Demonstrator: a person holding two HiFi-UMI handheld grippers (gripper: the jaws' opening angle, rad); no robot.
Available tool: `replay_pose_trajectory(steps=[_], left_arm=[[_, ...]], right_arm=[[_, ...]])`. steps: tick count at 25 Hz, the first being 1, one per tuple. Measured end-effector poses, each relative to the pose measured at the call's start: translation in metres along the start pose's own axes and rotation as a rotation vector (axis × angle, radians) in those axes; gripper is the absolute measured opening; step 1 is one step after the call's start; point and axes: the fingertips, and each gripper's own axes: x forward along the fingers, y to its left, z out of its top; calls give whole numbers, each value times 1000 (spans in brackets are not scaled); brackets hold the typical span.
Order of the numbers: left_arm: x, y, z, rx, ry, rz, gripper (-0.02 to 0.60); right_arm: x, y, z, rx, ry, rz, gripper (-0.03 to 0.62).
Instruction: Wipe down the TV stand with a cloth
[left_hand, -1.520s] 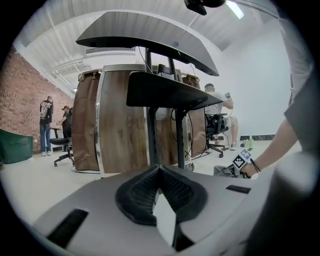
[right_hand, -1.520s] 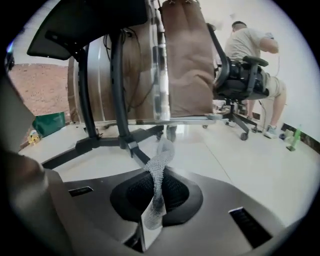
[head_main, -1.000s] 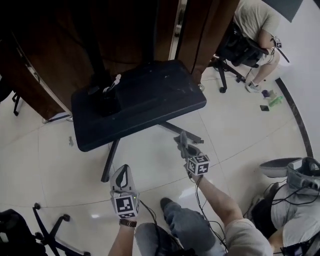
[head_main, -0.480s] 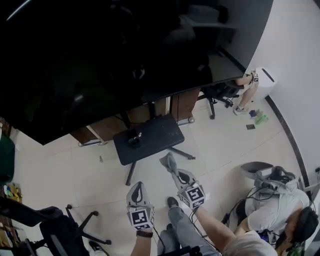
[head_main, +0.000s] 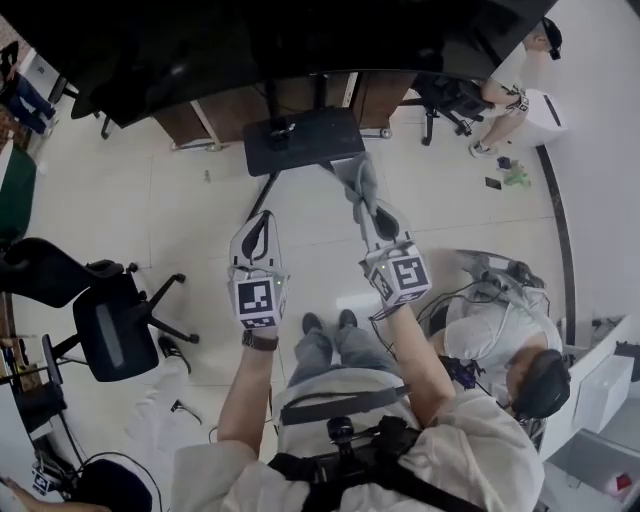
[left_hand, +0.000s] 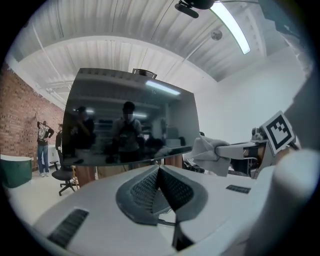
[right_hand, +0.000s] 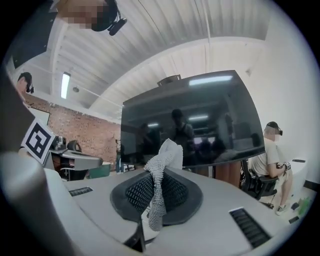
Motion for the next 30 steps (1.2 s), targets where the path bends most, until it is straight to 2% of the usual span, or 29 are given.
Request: replay_pose_trajectory(steps=[3,8,11,16,20,22,25,30], left_arm=[[-15,-13,10,-12,-14,-4,9],[-14,-61,30,58,-44,-96,9],[-12,-79,43,71,-41,-109,9],[-14,-101,68,27,-51,-51,9],[-23,-114,77,-17,-50,-37,9],[-38,-104,83,-30,-51,-25,9],[-63,-79,89,-23,-66,37,9],[-74,-75,83,-51,-86,67,9]], right_arm=[[-24,7,6,9,3,26,28],[-45,3,13,38,10,44,28],[-50,0,23,39,7,54,28],[-64,-14,41,47,-12,69,26],[-84,-24,50,56,-7,60,26],[-85,-11,56,63,-10,57,26],[-77,16,61,78,-22,96,26],[-76,26,67,48,-28,123,26]])
